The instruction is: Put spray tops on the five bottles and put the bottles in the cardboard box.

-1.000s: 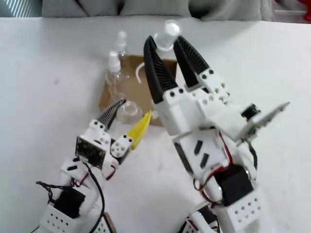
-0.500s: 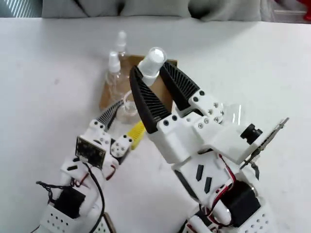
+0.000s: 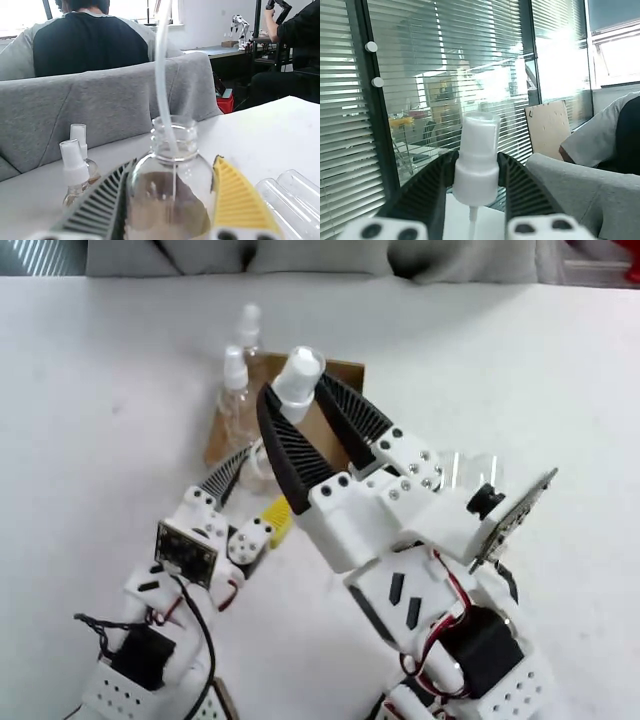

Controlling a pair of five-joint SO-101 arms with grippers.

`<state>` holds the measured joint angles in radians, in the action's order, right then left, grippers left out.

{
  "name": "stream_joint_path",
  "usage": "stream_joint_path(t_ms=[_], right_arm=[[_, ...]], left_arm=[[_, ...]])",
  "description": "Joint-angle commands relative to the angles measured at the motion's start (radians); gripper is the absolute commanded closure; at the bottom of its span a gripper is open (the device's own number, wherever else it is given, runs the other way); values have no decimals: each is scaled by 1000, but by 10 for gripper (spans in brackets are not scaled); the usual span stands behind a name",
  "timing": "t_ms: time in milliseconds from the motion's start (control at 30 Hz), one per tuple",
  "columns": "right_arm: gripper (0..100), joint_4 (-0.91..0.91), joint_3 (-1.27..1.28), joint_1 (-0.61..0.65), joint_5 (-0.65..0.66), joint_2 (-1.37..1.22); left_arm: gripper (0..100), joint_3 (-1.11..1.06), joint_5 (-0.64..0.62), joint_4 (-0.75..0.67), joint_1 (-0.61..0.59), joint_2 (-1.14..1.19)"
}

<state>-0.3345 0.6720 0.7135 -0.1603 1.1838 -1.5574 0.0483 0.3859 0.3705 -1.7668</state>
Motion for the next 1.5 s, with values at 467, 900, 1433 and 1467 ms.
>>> stream_joint_path(t_ms=[467,900,1433,1467], right_arm=[[983,73,-44,-44,3,4],[983,74,61,-48,-3,13],[983,81,269,-42,-5,15],[983,81,279,-42,-5,15]], left_arm=[[972,11,-5,-35,7,-19],[972,11,-2,-35,7,-19],[972,11,2,-35,7,-19],[972,11,2,-35,7,-19]])
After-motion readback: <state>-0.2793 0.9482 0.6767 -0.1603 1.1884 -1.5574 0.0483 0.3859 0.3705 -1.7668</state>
